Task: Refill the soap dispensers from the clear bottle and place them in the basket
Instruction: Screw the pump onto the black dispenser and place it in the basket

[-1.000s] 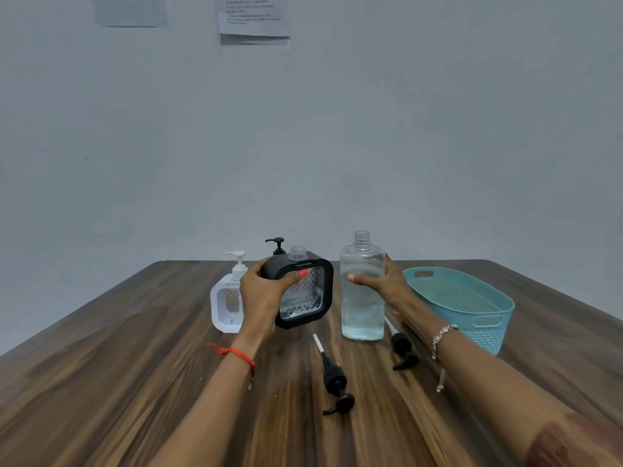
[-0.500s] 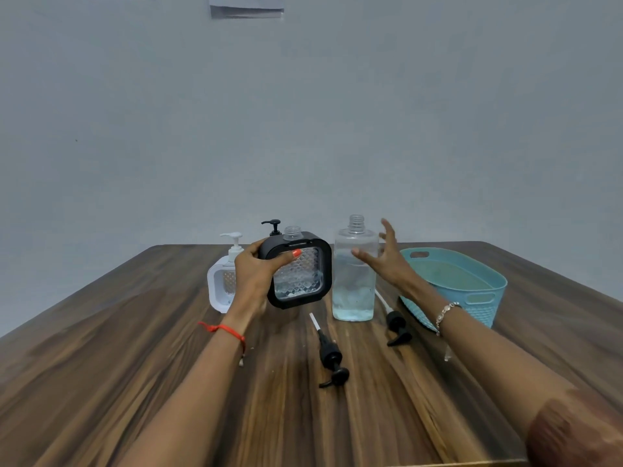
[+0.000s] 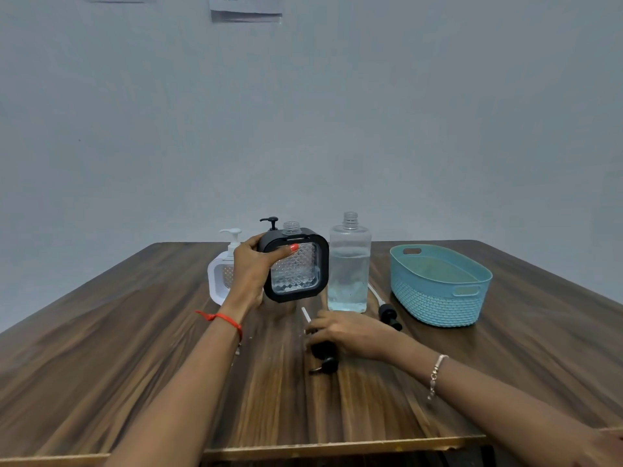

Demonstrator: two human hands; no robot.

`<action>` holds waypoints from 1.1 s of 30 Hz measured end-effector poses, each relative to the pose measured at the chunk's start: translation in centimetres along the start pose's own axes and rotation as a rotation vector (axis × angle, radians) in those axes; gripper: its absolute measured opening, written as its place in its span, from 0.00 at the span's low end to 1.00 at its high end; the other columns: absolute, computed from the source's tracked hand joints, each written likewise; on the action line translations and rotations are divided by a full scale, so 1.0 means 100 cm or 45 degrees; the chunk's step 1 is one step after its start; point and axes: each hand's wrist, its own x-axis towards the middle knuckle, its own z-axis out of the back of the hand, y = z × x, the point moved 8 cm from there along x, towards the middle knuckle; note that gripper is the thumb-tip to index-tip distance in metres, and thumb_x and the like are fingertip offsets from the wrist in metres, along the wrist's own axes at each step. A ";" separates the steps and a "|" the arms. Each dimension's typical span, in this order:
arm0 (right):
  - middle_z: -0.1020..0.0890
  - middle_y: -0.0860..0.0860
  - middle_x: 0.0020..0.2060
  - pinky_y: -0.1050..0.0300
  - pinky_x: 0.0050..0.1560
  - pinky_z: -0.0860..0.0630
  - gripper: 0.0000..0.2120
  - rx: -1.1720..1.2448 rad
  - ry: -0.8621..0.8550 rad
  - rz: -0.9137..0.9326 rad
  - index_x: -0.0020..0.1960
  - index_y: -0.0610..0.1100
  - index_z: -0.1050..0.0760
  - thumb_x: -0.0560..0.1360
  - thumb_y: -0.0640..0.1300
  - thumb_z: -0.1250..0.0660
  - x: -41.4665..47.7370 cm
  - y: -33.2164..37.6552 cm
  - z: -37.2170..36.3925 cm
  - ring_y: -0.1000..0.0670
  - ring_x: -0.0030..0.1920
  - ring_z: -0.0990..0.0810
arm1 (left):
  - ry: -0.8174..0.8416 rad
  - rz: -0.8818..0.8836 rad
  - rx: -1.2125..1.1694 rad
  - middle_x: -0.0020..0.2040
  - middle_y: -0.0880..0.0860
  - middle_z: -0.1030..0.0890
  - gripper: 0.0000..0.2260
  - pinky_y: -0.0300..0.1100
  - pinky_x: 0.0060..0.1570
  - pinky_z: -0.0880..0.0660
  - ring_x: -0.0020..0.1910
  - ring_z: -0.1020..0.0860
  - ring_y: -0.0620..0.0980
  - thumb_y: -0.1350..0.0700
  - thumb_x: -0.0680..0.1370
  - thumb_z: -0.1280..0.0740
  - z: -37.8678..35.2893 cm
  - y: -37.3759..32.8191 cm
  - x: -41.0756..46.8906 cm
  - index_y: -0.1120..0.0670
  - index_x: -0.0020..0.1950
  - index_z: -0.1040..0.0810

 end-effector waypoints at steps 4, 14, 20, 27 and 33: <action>0.18 0.44 0.46 0.62 0.48 0.28 0.13 0.477 -0.335 -0.239 0.52 0.39 0.21 0.68 0.33 0.30 -0.007 -0.018 0.056 0.53 0.47 0.23 | 0.018 -0.001 0.008 0.45 0.54 0.16 0.17 0.39 0.39 0.22 0.42 0.17 0.50 0.64 0.63 0.23 0.000 0.000 -0.001 0.58 0.50 0.19; 0.18 0.49 0.30 0.59 0.33 0.24 0.06 1.466 -1.365 -0.418 0.37 0.39 0.19 0.64 0.30 0.29 -0.009 -0.090 0.222 0.47 0.31 0.20 | 0.067 0.009 -0.020 0.42 0.50 0.15 0.18 0.42 0.40 0.20 0.43 0.16 0.51 0.61 0.60 0.21 -0.017 0.000 -0.004 0.54 0.47 0.19; 0.19 0.45 0.31 0.58 0.33 0.24 0.04 1.352 -1.252 -0.475 0.37 0.38 0.19 0.66 0.30 0.28 0.016 -0.088 0.228 0.44 0.32 0.21 | 0.134 -0.027 -0.044 0.40 0.49 0.14 0.15 0.38 0.35 0.21 0.40 0.16 0.49 0.63 0.62 0.22 -0.034 -0.009 -0.013 0.53 0.45 0.18; 0.18 0.45 0.31 0.62 0.32 0.25 0.03 1.203 -1.054 -0.579 0.38 0.39 0.19 0.65 0.35 0.25 0.026 -0.081 0.198 0.51 0.30 0.21 | 0.137 -0.006 -0.066 0.39 0.49 0.14 0.15 0.37 0.34 0.22 0.39 0.16 0.48 0.64 0.62 0.22 -0.039 -0.015 -0.015 0.55 0.47 0.19; 0.18 0.43 0.30 0.62 0.36 0.28 0.14 1.008 -0.840 -0.765 0.38 0.36 0.19 0.62 0.46 0.21 0.026 -0.081 0.163 0.54 0.31 0.23 | 0.108 -0.020 -0.048 0.43 0.53 0.15 0.17 0.39 0.37 0.21 0.41 0.16 0.51 0.64 0.63 0.22 -0.039 -0.020 -0.014 0.58 0.50 0.19</action>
